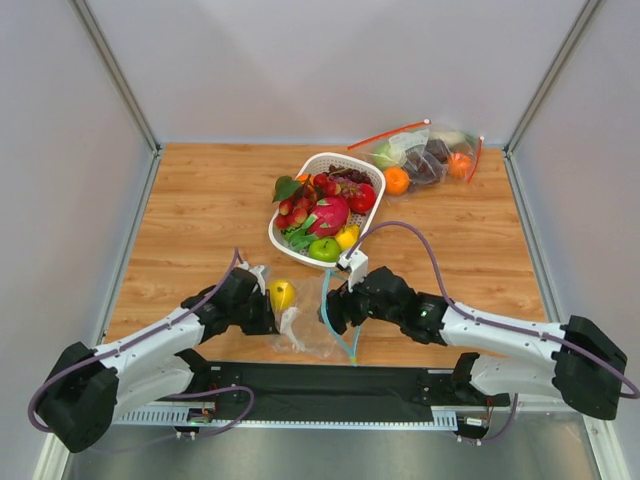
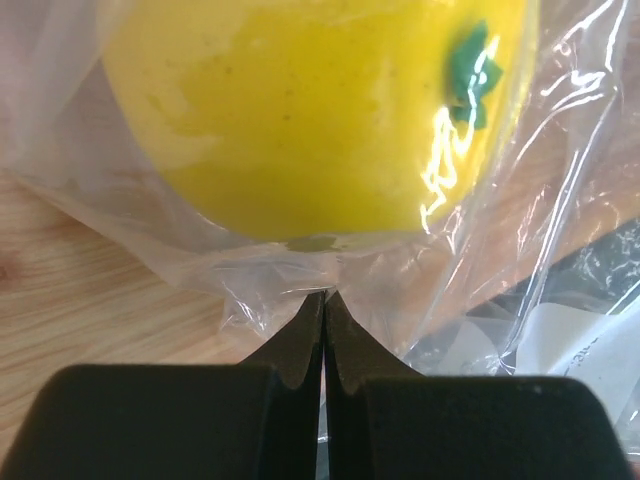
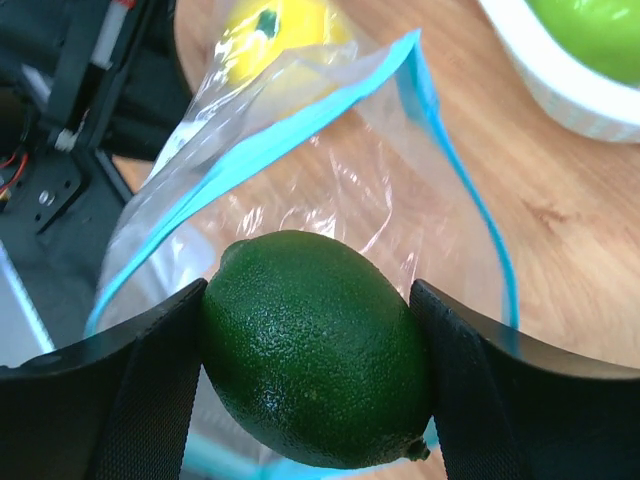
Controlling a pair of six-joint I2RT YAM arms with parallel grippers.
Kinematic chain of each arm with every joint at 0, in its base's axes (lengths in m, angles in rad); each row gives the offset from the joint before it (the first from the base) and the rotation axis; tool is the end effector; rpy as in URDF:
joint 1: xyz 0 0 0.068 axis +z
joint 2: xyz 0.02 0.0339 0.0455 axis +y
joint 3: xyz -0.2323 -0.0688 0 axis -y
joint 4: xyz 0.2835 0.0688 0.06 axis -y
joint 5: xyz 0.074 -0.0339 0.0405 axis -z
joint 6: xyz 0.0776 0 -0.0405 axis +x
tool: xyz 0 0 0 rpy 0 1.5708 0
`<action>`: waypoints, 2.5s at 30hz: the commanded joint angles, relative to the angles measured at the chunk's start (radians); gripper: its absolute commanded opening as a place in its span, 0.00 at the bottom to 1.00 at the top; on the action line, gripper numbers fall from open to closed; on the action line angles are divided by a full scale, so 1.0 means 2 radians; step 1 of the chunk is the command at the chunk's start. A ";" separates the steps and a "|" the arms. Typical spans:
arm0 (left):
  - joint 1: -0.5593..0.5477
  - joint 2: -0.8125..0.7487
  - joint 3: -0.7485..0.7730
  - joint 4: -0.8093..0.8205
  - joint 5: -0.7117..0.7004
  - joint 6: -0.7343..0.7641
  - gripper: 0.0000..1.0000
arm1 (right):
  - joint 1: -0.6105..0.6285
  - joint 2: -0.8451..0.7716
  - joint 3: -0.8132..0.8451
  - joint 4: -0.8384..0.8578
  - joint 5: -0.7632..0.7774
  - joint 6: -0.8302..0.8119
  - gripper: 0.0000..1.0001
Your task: Open the zip-top bag and remove the fake food
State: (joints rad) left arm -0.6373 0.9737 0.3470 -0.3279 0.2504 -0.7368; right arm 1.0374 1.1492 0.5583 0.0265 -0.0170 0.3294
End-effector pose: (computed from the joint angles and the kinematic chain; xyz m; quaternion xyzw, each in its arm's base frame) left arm 0.1818 -0.1585 0.0662 -0.0092 0.9462 -0.2828 0.1571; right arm 0.1625 0.2778 0.1363 -0.3075 0.8203 0.3103 0.3692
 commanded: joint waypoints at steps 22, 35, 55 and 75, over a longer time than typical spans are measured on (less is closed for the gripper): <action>0.000 0.011 -0.012 0.022 -0.045 -0.010 0.00 | -0.062 -0.137 0.206 -0.205 -0.008 -0.097 0.21; 0.000 -0.048 -0.032 -0.009 -0.058 -0.029 0.00 | -0.193 0.092 0.263 -0.072 -0.059 -0.131 0.20; 0.000 -0.081 -0.045 -0.032 -0.062 -0.037 0.00 | -0.184 0.248 0.278 -0.045 -0.025 -0.109 0.21; 0.000 -0.084 -0.045 -0.036 -0.060 -0.035 0.00 | -0.183 0.226 0.275 -0.072 0.002 -0.115 0.98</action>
State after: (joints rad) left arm -0.6369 0.8093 0.2646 -0.3843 0.1318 -0.8055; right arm 0.6735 1.6588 1.0912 -0.1295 -0.0494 0.1070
